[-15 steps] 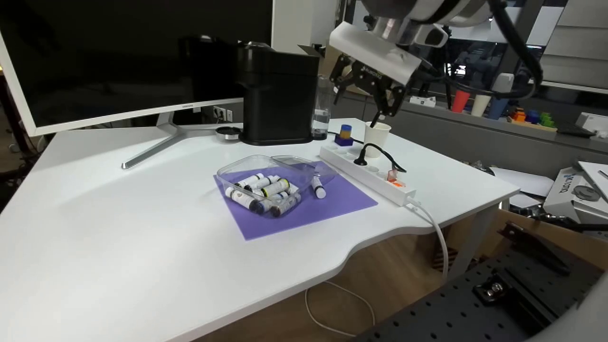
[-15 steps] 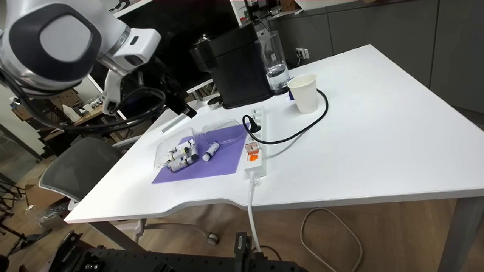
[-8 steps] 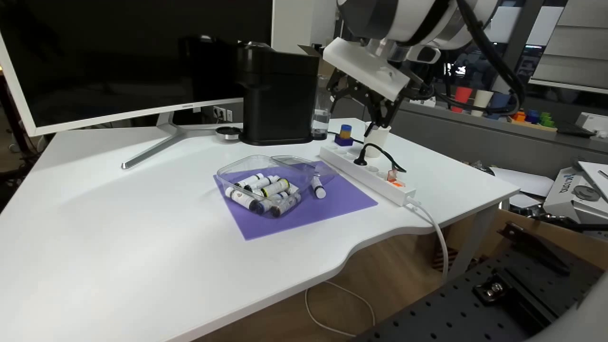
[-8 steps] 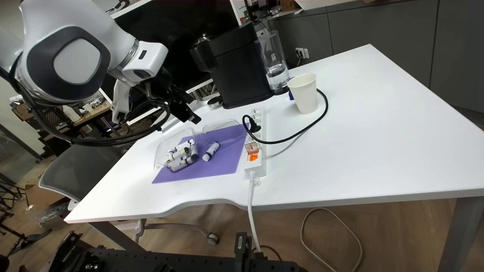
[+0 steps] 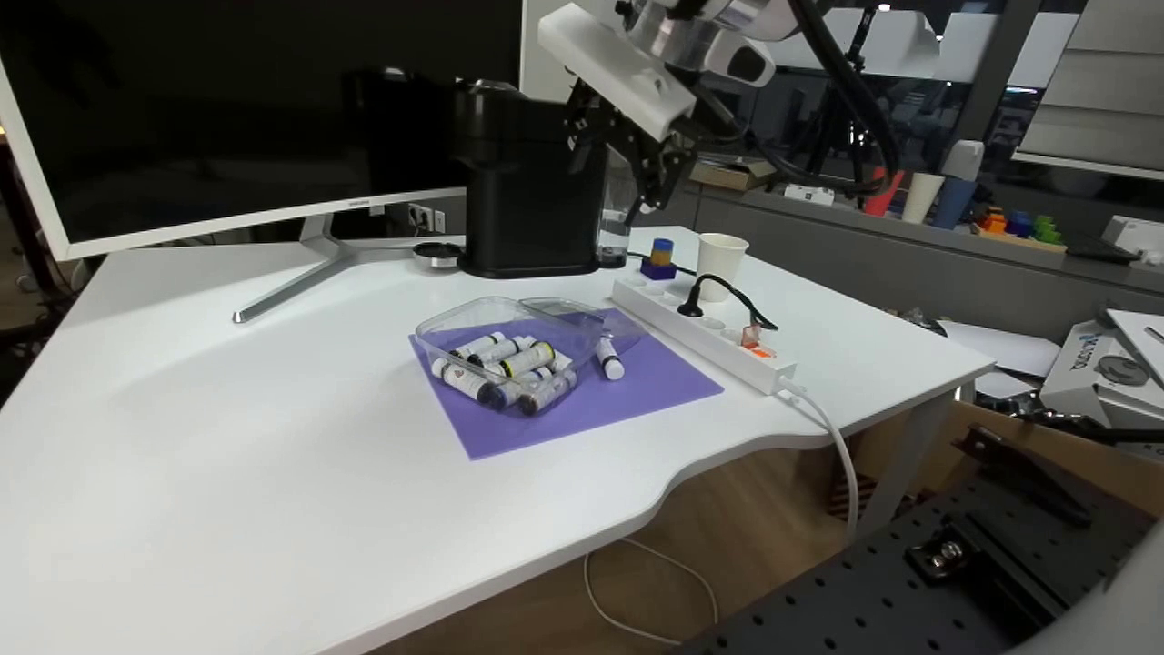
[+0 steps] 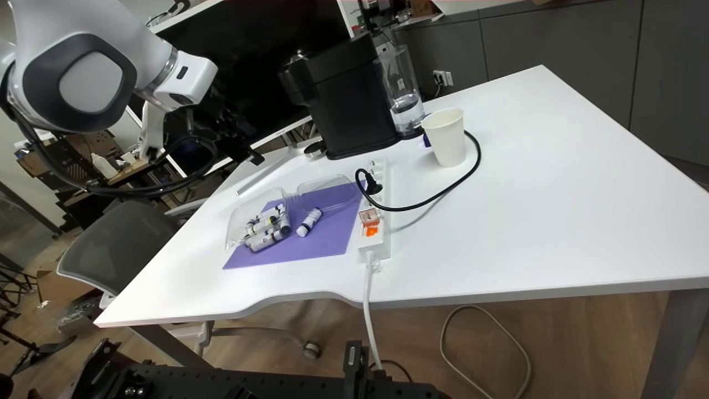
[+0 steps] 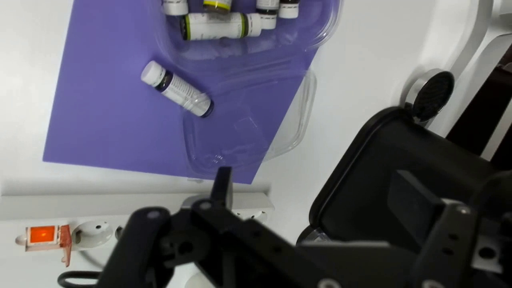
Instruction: Close the pack containing bottles on the table
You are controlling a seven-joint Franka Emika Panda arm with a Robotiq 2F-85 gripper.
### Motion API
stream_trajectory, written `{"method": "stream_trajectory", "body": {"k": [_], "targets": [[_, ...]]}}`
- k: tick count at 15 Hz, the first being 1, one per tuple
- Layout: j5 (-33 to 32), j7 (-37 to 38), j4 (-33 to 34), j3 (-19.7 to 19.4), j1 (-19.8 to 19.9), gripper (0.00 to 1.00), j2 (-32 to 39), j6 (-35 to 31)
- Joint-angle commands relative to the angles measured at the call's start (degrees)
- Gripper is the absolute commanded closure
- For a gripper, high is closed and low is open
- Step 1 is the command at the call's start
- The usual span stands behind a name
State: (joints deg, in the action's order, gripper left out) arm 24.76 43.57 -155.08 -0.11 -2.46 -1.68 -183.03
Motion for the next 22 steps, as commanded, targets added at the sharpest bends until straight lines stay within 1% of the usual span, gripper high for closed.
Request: {"method": "stream_trajectory", "body": {"k": [1,2,4,5,6,7,8,9,11,12,13,20,22], "targets": [[15.6,-10.0,5.8,-3.7,-3.6,0.0,0.1,8.9],[21.0,-15.0,7.2,-4.8,-3.3,0.0,0.3,11.8],[31.4,-25.0,9.5,-6.9,-1.3,0.0,2.9,16.0],[35.4,-29.5,10.5,-8.4,0.0,0.0,4.1,18.9],[37.1,-32.6,11.2,-9.8,1.6,0.0,6.1,21.3],[33.5,-27.8,7.9,-7.7,-0.6,0.0,2.2,17.3],[34.1,-30.0,8.2,-8.6,0.5,0.0,3.2,18.3],[33.8,-30.1,8.2,-8.7,0.8,0.0,3.5,18.2],[33.8,-29.8,8.2,-8.0,0.0,0.0,3.4,17.7],[32.3,-28.5,7.8,-7.6,-0.7,0.0,3.6,15.6],[31.9,-28.2,7.9,-7.7,-0.7,0.0,4.3,14.2],[28.5,-29.3,11.8,-10.7,1.7,0.0,13.0,14.8],[27.2,-30.7,13.4,-11.1,2.3,0.0,15.5,15.4]]}}
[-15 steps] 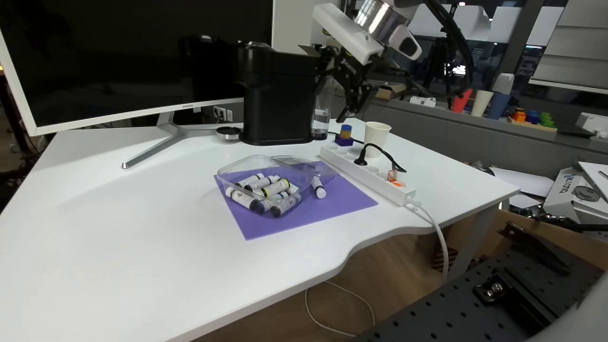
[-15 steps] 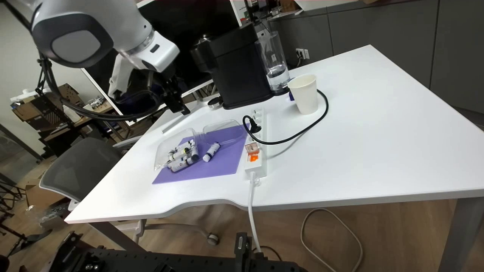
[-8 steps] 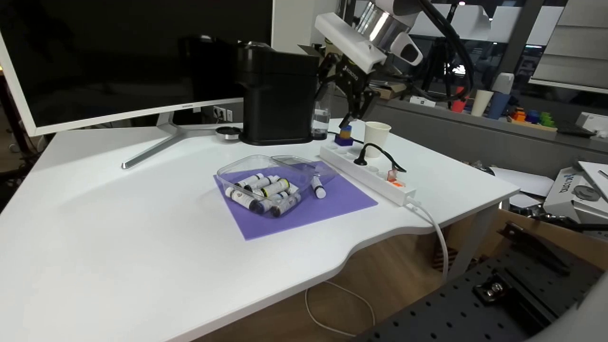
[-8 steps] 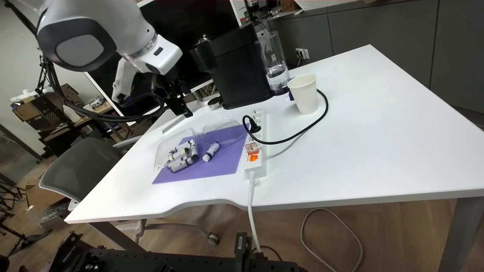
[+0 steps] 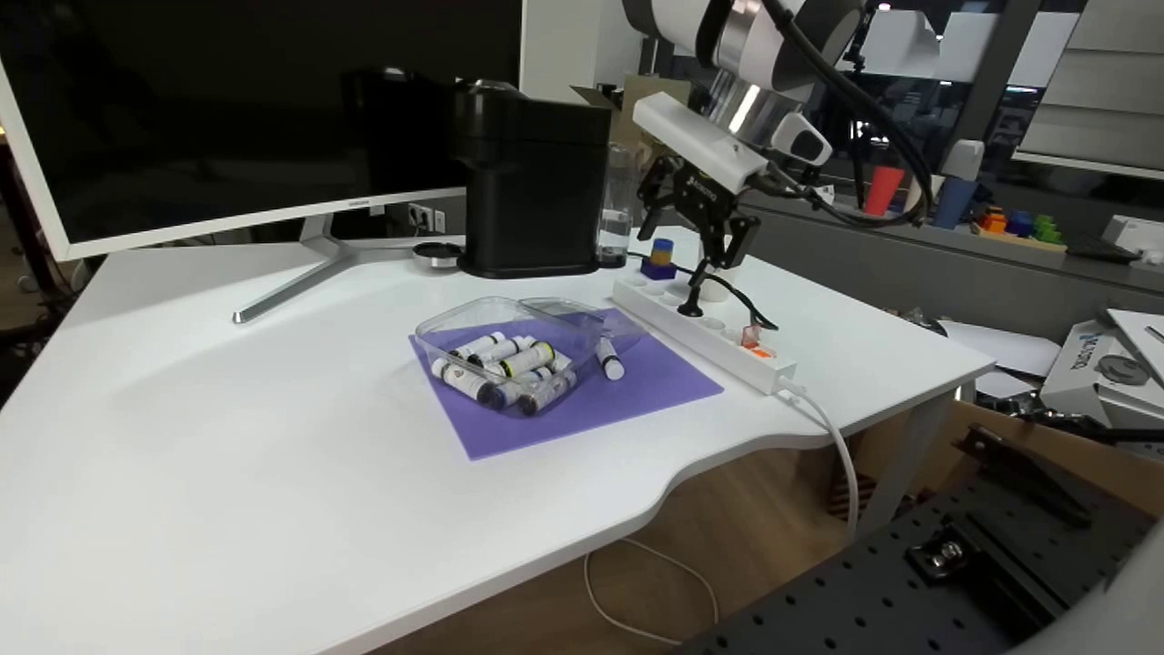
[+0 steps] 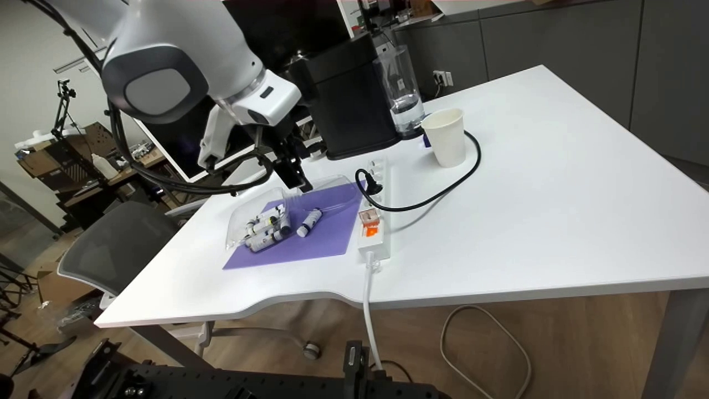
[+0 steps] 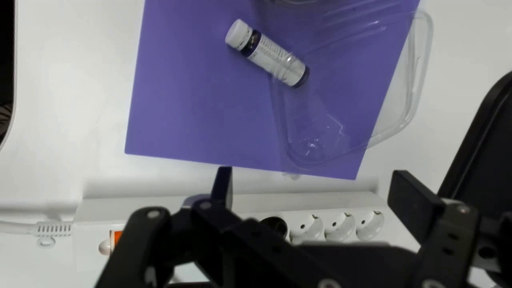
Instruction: Close the pack containing bottles on the table
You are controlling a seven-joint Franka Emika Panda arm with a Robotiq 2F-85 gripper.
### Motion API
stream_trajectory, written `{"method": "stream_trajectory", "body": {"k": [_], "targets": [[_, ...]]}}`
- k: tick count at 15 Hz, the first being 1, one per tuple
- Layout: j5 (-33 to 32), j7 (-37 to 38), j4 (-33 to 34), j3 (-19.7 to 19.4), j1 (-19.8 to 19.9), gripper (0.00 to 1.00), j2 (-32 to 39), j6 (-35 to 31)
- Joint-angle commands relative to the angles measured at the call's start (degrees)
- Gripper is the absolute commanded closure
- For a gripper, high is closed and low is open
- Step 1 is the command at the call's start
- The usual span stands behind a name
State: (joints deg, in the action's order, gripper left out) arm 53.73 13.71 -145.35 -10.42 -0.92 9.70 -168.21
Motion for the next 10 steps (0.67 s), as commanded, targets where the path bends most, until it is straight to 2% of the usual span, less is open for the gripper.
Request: {"method": "stream_trajectory", "body": {"k": [1,4,10], "targets": [[-2.3,-2.3,4.8,-0.6,1.1,0.0,5.3,0.8],[-2.6,-7.1,8.2,0.7,1.8,0.0,8.8,-0.5],[3.1,-14.1,14.8,6.7,3.8,0.0,15.3,-0.6]]}}
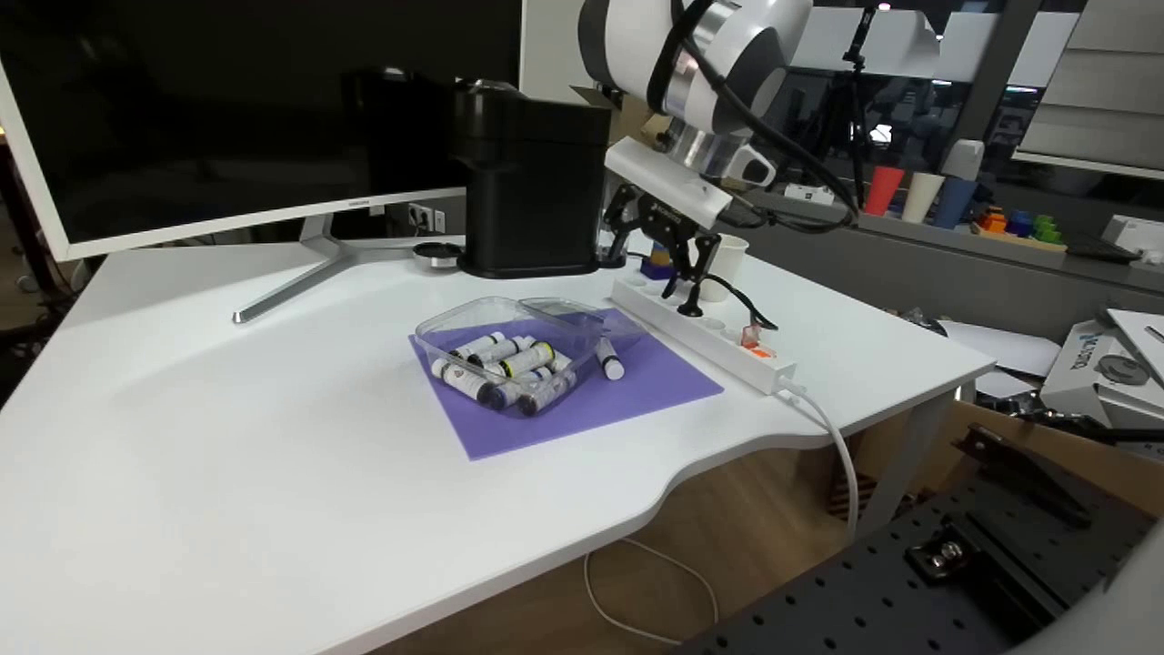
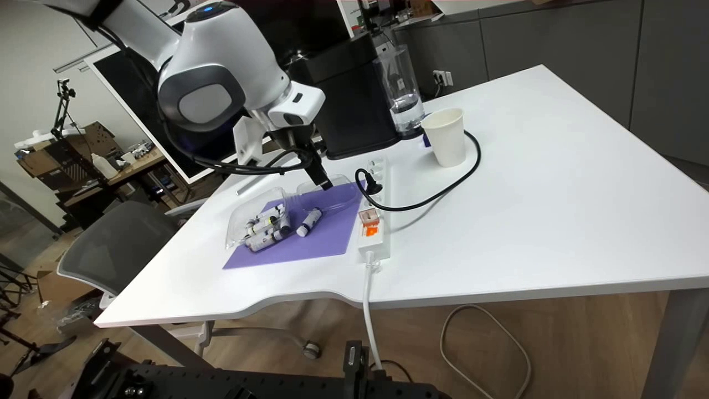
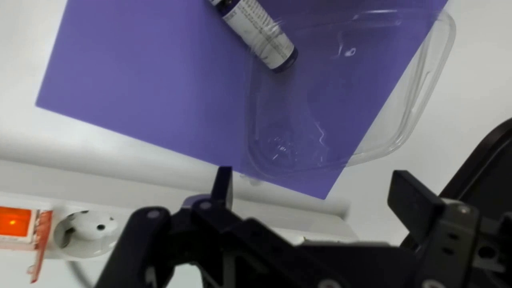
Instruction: Close the pack containing bottles on the table
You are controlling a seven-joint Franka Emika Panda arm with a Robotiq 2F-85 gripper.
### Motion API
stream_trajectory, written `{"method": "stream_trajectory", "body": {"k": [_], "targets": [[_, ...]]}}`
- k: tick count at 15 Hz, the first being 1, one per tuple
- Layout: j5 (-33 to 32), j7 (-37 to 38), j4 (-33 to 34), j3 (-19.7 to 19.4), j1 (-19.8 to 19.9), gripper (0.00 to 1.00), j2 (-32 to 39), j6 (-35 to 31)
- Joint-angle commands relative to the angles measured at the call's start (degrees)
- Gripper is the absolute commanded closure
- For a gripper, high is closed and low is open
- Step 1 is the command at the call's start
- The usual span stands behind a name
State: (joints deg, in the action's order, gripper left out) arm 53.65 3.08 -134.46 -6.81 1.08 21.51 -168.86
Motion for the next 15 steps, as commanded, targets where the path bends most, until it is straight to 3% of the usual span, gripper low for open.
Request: {"method": "stream_trajectory", "body": {"k": [1,7,15], "targets": [[4.6,-4.4,4.3,4.2,2.2,0.0,4.0,-0.2],[5.9,-3.5,3.3,4.9,1.6,0.0,4.3,-1.9],[16.8,-6.6,4.0,9.5,3.7,0.0,7.4,-7.4]]}}
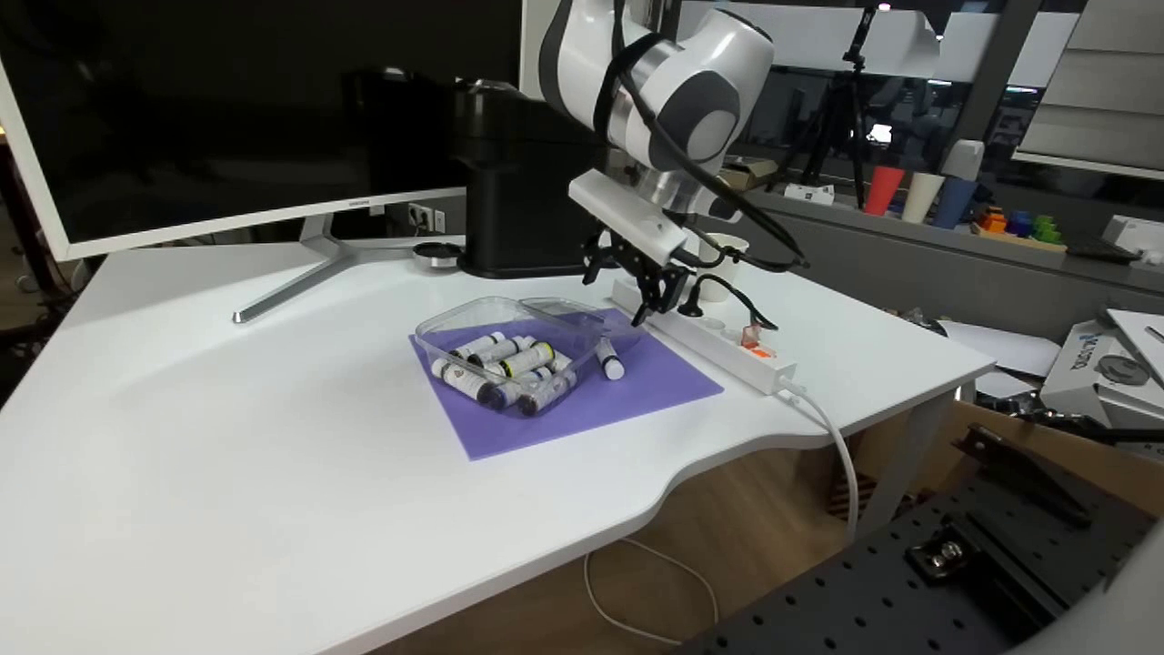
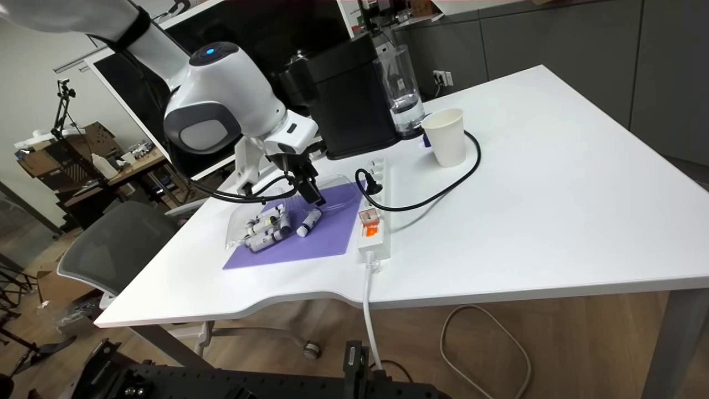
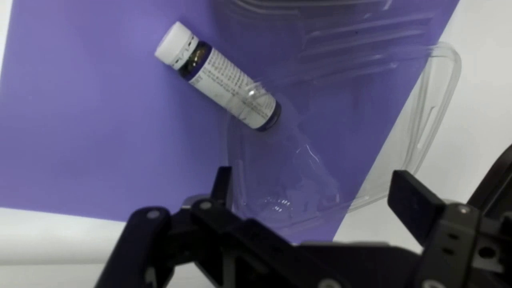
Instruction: Close the pack containing bottles on the table
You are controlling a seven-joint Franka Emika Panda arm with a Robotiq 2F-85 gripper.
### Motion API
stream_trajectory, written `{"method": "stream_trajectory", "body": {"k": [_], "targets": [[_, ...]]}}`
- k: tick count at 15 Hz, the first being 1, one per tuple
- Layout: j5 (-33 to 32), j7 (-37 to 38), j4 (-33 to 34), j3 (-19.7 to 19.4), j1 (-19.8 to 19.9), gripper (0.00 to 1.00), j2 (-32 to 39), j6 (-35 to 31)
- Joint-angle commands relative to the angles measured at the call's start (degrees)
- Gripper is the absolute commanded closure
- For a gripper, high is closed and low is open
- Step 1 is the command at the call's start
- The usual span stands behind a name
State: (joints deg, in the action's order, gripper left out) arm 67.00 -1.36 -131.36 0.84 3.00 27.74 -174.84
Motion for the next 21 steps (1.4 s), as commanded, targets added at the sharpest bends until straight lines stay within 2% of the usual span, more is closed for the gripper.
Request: {"method": "stream_trajectory", "body": {"k": [1,7,10,17,21], "targets": [[4.5,-2.7,1.1,2.3,2.3,0.0,1.7,-1.6],[12.6,-9.1,1.1,5.5,5.7,0.0,2.1,-2.4],[16.7,-15.9,3.1,6.8,7.7,0.0,3.0,-2.9],[23.8,-25.6,7.2,6.8,10.3,0.0,7.5,0.5],[31.5,-36.9,11.1,6.3,10.2,0.0,9.0,0.3]]}}
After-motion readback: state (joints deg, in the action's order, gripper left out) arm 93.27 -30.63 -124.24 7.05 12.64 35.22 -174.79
